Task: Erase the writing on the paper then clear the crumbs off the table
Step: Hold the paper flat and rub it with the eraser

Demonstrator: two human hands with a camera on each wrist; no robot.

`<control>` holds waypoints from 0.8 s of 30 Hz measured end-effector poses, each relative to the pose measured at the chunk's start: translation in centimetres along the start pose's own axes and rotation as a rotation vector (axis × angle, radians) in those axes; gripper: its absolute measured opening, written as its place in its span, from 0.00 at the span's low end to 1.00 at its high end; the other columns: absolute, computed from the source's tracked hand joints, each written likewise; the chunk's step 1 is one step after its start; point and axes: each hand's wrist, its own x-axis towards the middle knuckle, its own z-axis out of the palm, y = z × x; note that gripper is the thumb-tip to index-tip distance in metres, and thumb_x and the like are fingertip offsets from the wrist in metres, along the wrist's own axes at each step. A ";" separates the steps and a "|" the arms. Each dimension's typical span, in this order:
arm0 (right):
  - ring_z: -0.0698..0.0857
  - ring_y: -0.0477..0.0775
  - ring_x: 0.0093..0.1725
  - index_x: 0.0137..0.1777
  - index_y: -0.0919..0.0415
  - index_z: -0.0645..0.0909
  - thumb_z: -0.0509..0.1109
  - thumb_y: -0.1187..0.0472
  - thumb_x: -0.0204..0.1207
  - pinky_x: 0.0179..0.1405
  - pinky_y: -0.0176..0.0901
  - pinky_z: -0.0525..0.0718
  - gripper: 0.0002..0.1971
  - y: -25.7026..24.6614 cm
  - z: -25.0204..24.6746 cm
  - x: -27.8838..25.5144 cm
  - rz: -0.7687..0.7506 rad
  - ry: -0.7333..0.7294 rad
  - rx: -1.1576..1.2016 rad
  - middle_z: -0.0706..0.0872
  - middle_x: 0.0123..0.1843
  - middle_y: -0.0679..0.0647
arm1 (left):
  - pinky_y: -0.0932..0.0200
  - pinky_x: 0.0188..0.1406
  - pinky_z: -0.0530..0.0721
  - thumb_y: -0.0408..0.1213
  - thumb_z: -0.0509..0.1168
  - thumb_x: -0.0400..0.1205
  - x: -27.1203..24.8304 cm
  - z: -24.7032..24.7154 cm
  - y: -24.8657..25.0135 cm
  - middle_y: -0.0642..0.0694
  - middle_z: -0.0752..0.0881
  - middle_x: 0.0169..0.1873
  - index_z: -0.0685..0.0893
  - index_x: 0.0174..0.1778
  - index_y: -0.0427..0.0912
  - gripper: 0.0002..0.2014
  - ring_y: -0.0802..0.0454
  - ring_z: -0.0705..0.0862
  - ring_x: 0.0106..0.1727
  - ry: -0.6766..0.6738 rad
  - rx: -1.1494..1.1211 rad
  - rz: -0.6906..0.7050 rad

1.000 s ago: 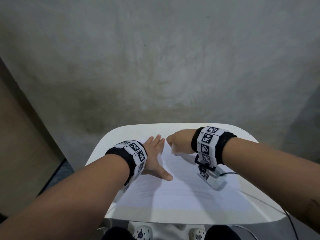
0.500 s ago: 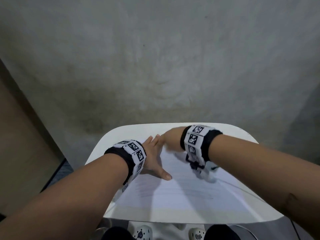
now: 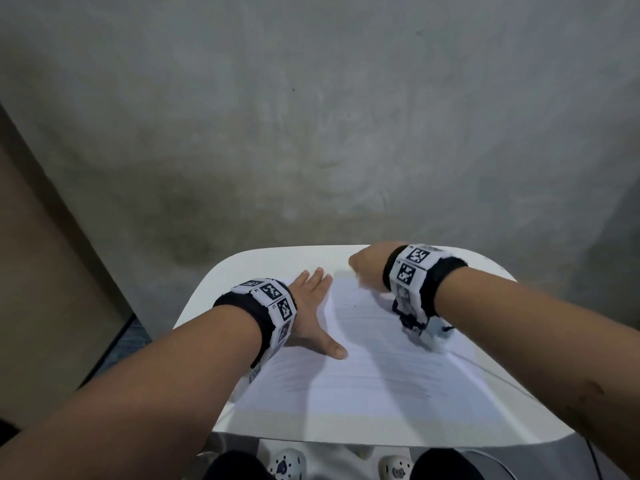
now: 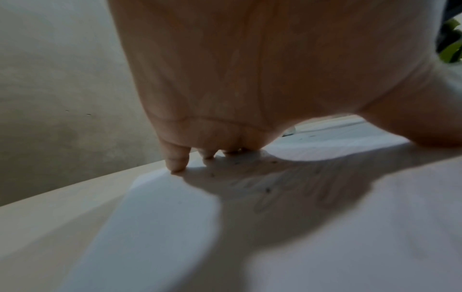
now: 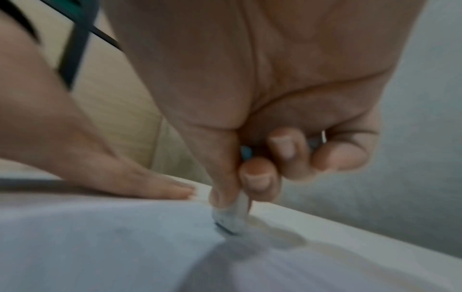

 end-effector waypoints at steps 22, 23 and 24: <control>0.76 0.55 0.44 0.57 0.60 0.78 0.65 0.57 0.80 0.43 0.41 0.71 0.10 2.7 0.5 -1.0 0.035 0.031 0.103 0.83 0.51 0.55 | 0.41 0.80 0.39 0.76 0.67 0.63 0.0 -0.2 0.0 0.52 0.26 0.81 0.27 0.82 0.49 0.69 0.49 0.29 0.83 0.004 0.002 0.008; 0.77 0.56 0.41 0.54 0.61 0.77 0.65 0.59 0.80 0.41 0.41 0.71 0.07 3.0 0.4 -0.8 0.069 0.035 0.099 0.83 0.48 0.57 | 0.41 0.80 0.39 0.76 0.68 0.63 0.1 -0.1 0.0 0.52 0.26 0.81 0.27 0.82 0.49 0.69 0.50 0.29 0.83 0.009 -0.003 0.007; 0.80 0.57 0.42 0.53 0.61 0.77 0.64 0.60 0.79 0.40 0.41 0.71 0.06 2.5 0.6 -0.8 0.050 0.005 0.081 0.83 0.48 0.58 | 0.41 0.80 0.39 0.77 0.68 0.62 0.1 -0.1 -0.1 0.52 0.26 0.81 0.27 0.82 0.49 0.69 0.50 0.29 0.83 0.007 -0.007 0.010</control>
